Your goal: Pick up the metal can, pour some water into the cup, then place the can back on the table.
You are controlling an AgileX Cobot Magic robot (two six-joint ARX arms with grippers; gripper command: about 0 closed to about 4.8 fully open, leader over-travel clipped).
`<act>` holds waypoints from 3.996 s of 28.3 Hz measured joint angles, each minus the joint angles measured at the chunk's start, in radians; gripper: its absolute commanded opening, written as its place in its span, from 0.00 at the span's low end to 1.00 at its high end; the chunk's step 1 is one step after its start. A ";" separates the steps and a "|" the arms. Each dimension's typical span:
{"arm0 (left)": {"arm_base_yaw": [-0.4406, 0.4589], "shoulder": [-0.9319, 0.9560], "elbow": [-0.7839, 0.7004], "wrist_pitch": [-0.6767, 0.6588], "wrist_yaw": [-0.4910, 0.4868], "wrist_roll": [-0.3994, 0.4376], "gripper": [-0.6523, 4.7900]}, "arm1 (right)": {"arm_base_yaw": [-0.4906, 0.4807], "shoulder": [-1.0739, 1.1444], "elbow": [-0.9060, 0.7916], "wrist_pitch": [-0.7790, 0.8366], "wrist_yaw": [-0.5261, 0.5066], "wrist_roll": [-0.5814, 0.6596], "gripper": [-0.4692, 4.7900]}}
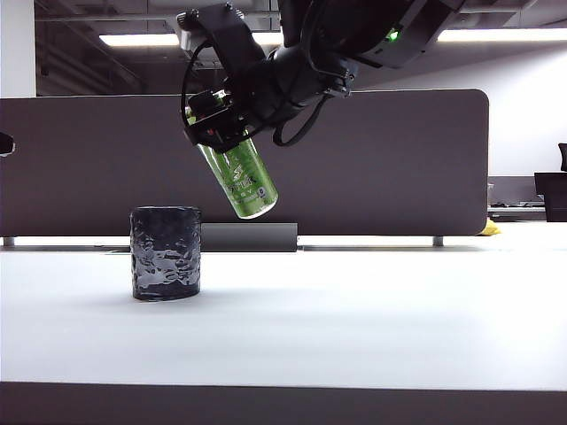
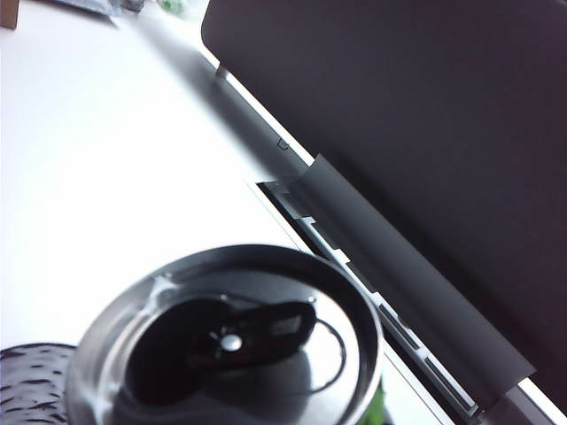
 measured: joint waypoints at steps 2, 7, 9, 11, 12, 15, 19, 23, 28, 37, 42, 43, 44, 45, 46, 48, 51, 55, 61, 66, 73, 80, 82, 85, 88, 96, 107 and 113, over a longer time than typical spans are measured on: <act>0.000 0.000 0.000 0.000 0.000 0.000 0.11 | 0.000 0.003 0.000 -0.005 0.000 -0.004 0.54; 0.000 0.000 0.000 0.000 0.000 0.000 0.11 | 0.006 0.008 0.000 -0.023 0.002 -0.049 0.54; 0.000 0.000 0.000 0.000 0.000 0.000 0.11 | 0.013 0.008 0.000 -0.025 0.001 -0.062 0.54; 0.000 0.000 0.000 0.000 0.000 0.000 0.11 | 0.014 0.008 0.000 -0.025 -0.003 -0.072 0.54; 0.000 0.000 0.000 0.000 0.000 0.000 0.11 | 0.015 0.008 0.000 -0.025 -0.003 -0.075 0.54; 0.000 0.000 0.000 0.000 0.000 0.000 0.11 | 0.014 0.010 0.000 -0.026 -0.003 -0.078 0.54; 0.000 0.000 0.000 0.000 0.000 0.000 0.11 | 0.013 0.012 0.000 -0.031 -0.001 -0.079 0.54; 0.000 0.000 0.000 0.000 0.000 0.000 0.11 | 0.014 0.012 0.000 -0.031 -0.002 -0.080 0.54; 0.001 0.000 0.000 0.000 0.000 0.000 0.11 | 0.019 0.030 0.024 -0.032 -0.002 -0.087 0.54; 0.001 0.000 0.000 0.000 0.000 0.000 0.11 | 0.035 0.058 0.076 -0.093 0.005 -0.134 0.54; 0.001 0.000 0.000 0.000 0.000 0.000 0.11 | 0.034 0.058 0.076 -0.101 0.009 -0.183 0.54; 0.001 0.000 0.000 0.000 0.000 0.000 0.11 | 0.035 0.058 0.076 -0.106 0.016 -0.200 0.54; 0.001 0.000 0.000 0.000 0.000 0.000 0.11 | 0.037 0.058 0.076 -0.113 0.023 -0.212 0.54; 0.001 0.000 0.000 0.000 0.000 0.000 0.11 | 0.037 0.058 0.076 -0.120 0.026 -0.225 0.54; 0.001 0.000 0.000 0.000 0.000 0.000 0.11 | 0.037 0.058 0.076 -0.124 0.026 -0.231 0.54; 0.001 0.000 0.000 0.000 0.000 0.000 0.11 | 0.037 0.058 0.076 -0.129 0.026 -0.237 0.54; 0.001 0.000 0.000 0.000 0.000 0.000 0.11 | 0.037 0.058 0.077 -0.129 0.027 -0.256 0.54; 0.001 0.000 0.000 0.000 0.000 0.000 0.11 | 0.037 0.058 0.078 -0.129 0.031 -0.277 0.54; 0.001 0.000 0.000 0.000 0.000 0.000 0.11 | 0.037 0.058 0.081 -0.129 0.050 -0.315 0.54; 0.001 0.000 0.000 0.000 0.000 0.000 0.11 | 0.037 0.058 0.081 -0.129 0.051 -0.334 0.54; 0.001 0.000 0.000 0.000 0.000 0.000 0.11 | 0.037 0.058 0.081 -0.132 0.051 -0.386 0.54; 0.002 0.000 0.000 0.000 0.000 0.000 0.11 | 0.050 0.058 0.083 -0.146 0.051 -0.420 0.54; 0.002 0.000 0.000 0.000 0.000 0.000 0.11 | 0.048 0.058 0.083 -0.146 0.057 -0.427 0.54; 0.002 0.000 0.000 0.000 0.000 0.000 0.11 | 0.049 0.058 0.083 -0.146 0.085 -0.445 0.54; 0.003 0.000 0.000 0.000 0.000 0.000 0.11 | 0.048 0.058 0.083 -0.146 0.093 -0.452 0.54; 0.110 0.000 0.000 0.000 0.000 0.000 0.11 | 0.049 0.058 0.082 -0.146 0.097 -0.470 0.54; 0.111 0.000 0.000 0.000 0.000 0.000 0.11 | 0.049 0.058 0.082 -0.148 0.097 -0.513 0.54; 0.111 0.000 0.000 0.000 0.000 0.000 0.11 | 0.049 0.060 0.084 -0.149 0.097 -0.540 0.54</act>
